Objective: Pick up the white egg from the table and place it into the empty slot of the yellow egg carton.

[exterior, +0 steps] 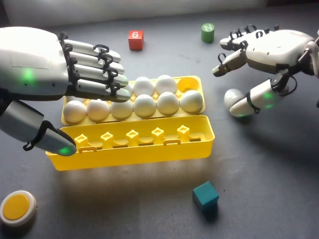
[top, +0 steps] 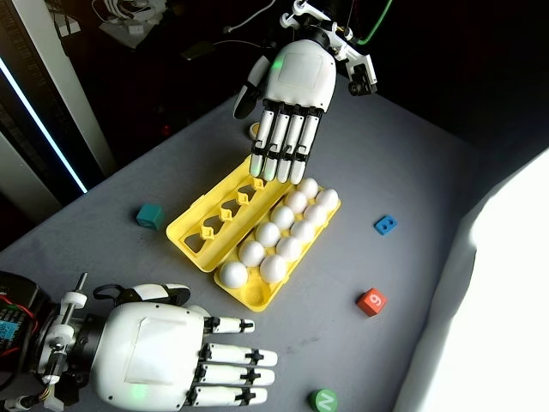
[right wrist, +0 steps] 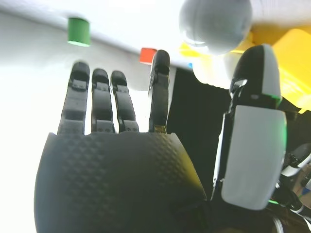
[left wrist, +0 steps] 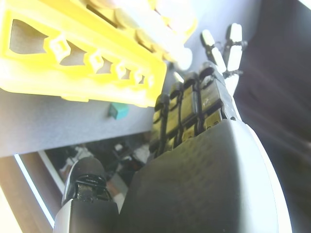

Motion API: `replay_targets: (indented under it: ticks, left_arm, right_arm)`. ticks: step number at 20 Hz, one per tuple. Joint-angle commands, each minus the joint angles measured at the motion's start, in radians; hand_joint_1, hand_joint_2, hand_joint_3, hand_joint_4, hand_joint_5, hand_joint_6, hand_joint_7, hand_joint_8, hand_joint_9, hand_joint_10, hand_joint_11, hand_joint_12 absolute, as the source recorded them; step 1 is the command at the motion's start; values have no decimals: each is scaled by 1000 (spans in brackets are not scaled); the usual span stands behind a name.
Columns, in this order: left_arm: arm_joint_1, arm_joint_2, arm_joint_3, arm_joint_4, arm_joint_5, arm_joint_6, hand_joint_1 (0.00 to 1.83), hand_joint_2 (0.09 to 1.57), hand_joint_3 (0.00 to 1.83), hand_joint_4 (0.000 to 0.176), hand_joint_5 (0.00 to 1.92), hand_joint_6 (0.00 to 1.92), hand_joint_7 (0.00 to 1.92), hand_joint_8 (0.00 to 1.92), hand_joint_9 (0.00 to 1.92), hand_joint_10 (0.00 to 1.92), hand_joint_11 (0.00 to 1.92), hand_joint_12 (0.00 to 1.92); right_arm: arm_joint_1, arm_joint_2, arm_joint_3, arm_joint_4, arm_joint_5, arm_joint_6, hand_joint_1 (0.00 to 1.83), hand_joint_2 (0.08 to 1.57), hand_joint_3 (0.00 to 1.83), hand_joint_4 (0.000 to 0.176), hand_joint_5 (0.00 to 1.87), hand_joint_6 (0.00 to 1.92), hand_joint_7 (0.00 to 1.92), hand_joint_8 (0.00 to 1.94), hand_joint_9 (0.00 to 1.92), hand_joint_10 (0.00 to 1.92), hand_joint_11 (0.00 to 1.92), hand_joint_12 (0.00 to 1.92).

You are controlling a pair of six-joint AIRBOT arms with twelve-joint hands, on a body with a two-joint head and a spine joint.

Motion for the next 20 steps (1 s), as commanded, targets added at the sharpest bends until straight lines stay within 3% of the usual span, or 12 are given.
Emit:
replay_targets:
  ticks: [1, 20]
  left_arm:
    - [-8, -4, 3, -67, -12, 1, 0, 1164, 0, 0, 89, 1, 71, 2, 42, 2, 7, 15]
    - [-7, -5, 5, -67, -12, 1, 0, 1166, 0, 0, 66, 1, 45, 1, 17, 1, 2, 1]
  right_arm:
    - [0, 4, 7, 0, 106, 3, 711, 869, 0, 176, 537, 1, 0, 0, 0, 0, 0, 2]
    - [1, -6, 17, 0, 122, 6, 736, 889, 3, 176, 583, 19, 0, 0, 0, 0, 0, 0]
